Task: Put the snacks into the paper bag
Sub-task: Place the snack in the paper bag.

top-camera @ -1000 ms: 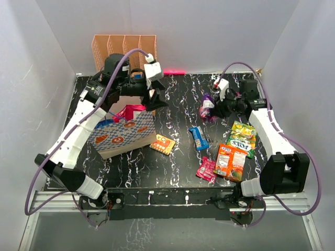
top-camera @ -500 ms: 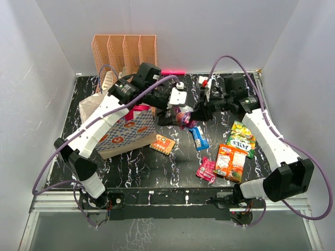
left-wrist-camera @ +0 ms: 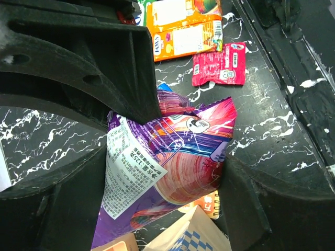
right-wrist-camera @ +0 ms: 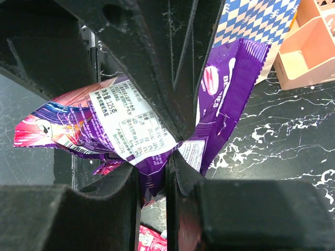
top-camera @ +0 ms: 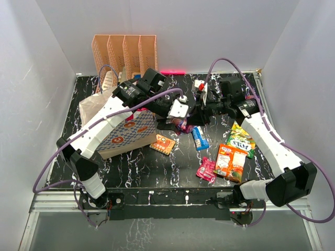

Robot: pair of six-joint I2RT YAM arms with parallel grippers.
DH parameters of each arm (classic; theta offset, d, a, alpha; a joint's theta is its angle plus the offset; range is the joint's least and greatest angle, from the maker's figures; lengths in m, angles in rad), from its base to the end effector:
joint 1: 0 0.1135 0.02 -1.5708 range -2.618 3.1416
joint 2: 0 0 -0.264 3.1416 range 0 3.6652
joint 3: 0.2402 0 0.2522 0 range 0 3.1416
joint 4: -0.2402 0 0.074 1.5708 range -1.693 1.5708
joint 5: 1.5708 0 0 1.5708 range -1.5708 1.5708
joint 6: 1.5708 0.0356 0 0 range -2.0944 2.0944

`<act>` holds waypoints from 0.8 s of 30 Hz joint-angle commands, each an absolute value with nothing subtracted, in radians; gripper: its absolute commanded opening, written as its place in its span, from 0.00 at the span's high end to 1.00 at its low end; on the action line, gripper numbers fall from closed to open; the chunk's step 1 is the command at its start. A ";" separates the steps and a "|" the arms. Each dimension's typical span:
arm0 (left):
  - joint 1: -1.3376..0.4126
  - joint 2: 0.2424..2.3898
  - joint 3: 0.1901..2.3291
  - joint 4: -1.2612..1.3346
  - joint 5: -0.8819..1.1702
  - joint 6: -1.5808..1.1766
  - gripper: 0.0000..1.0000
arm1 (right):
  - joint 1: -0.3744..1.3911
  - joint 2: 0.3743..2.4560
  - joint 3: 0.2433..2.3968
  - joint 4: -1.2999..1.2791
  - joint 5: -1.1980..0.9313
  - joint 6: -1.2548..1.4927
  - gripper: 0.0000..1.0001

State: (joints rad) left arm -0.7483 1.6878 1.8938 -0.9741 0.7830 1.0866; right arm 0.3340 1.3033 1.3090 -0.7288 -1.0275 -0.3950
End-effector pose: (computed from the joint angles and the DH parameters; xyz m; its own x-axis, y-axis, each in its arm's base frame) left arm 0.2392 -0.2563 0.4156 0.5189 0.3742 -0.7686 0.8482 -0.3373 0.4084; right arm 0.2395 0.1154 0.3684 -0.2785 -0.3072 -0.9100 -0.9566 0.1731 0.2343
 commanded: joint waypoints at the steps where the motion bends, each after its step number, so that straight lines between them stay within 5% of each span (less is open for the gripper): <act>1: -0.750 1.672 1.873 -0.999 0.793 1.139 0.30 | 0.341 1.249 1.298 -0.640 -1.083 -0.365 0.86; 11: -0.750 1.657 1.868 -0.980 0.785 1.130 0.55 | 0.339 1.220 1.259 -0.622 -1.067 -0.351 0.79; 19: -0.750 1.642 1.868 -0.974 0.756 1.122 0.80 | 0.326 1.199 1.241 -0.626 -1.065 -0.356 0.53; 24: -0.750 1.641 1.884 -0.971 0.726 1.119 0.88 | 0.301 1.179 1.230 -0.629 -1.065 -0.356 0.28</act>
